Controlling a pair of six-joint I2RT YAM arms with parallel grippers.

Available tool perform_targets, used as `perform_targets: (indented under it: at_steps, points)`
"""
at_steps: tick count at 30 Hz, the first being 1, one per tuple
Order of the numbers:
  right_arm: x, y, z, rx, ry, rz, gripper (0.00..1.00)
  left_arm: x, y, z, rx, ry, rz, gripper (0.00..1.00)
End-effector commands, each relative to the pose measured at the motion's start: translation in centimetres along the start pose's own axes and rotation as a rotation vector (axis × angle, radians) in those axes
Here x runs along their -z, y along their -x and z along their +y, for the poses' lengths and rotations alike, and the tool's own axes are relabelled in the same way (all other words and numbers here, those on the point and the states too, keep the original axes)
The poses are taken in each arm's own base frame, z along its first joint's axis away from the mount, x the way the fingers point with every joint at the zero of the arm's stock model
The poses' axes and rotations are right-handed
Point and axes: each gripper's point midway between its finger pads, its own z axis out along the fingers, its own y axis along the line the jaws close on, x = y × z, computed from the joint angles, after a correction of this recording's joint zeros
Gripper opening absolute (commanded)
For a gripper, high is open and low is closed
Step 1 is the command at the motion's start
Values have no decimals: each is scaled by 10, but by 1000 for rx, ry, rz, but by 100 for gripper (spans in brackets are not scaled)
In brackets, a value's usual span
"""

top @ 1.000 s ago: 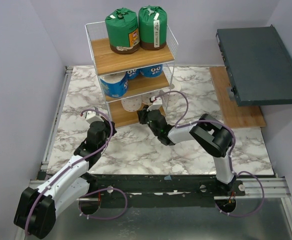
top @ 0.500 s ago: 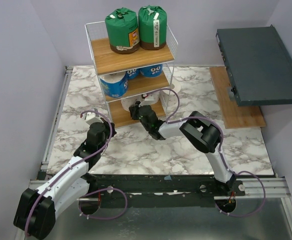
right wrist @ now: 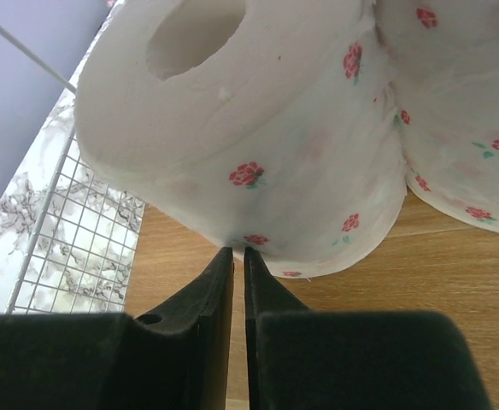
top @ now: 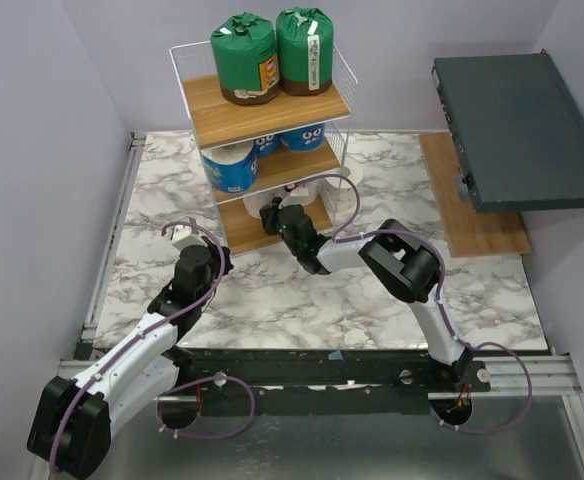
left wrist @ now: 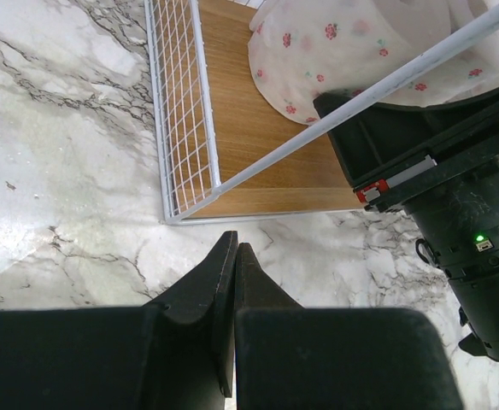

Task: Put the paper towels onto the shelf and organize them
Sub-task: Adjust the paper towel on the shelf, then pick up the paper towel from the center of the board.

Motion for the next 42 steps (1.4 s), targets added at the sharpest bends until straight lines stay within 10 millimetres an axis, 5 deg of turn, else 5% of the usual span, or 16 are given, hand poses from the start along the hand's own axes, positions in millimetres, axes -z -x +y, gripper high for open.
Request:
perform_targets:
  at_steps: [1, 8, 15, 21, 27, 35, 37, 42]
  points:
    - [3, 4, 2, 28, 54, 23, 15, 2, -1, -5, 4, -25, 6, 0]
    - [47, 1, 31, 16, 206, 135, 32, 5, 4, -6, 9, -26, -12, 0]
    - [115, 5, 33, 101, 250, 236, 46, 9, 11, -5, 26, -12, -28, 0]
    - [161, 12, -26, 204, 2, 329, 48, 18, 21, -6, 31, -5, -43, 4]
    - [198, 18, -91, 249, -335, 382, 48, 26, 12, 3, 53, 50, 20, 25]
    - [220, 56, -119, 43, -472, 306, 56, 36, 2, 5, 74, 60, 86, 48]
    - [222, 67, -133, -51, -484, 298, 65, 40, 1, 1, 76, 46, 105, 59]
    - [222, 96, -158, -197, -507, 245, 66, 48, -1, 4, 125, 81, 138, 72]
